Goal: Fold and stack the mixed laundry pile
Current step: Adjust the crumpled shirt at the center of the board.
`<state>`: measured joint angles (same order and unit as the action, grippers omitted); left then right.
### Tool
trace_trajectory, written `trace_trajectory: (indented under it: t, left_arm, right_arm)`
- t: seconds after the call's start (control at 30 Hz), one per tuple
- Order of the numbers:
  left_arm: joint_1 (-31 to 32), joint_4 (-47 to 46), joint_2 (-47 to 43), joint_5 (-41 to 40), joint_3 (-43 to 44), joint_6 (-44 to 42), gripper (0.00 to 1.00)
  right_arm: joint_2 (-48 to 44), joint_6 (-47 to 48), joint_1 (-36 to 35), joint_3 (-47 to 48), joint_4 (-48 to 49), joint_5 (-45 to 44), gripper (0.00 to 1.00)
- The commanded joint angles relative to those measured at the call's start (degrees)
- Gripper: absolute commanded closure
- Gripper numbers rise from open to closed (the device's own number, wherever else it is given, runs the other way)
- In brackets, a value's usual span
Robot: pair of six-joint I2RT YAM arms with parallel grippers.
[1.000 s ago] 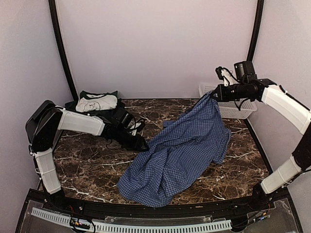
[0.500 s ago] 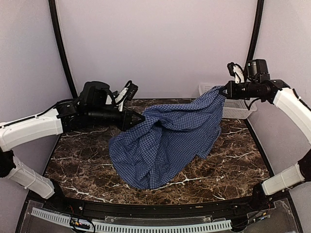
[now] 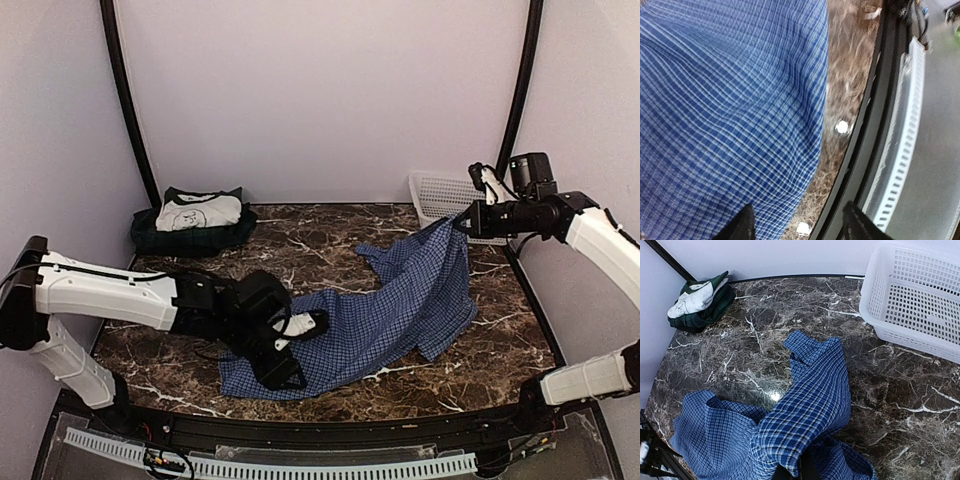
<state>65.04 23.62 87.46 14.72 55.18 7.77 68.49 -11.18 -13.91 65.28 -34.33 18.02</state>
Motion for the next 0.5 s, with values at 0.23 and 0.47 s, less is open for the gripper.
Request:
trace_trajectory:
  t: [0.23, 0.47]
  left_arm:
    - [-20.9, -7.8, -7.9, -3.6, 4.3, 9.1, 0.29]
    - [-23.4, 2.4, 10.2, -8.1, 16.0, 13.7, 0.24]
  right_arm:
    - [-7.3, -1.0, 0.1, -6.0, 2.0, 3.0, 1.00]
    - [-8.2, -2.9, 0.1, -8.7, 1.3, 2.5, 1.00]
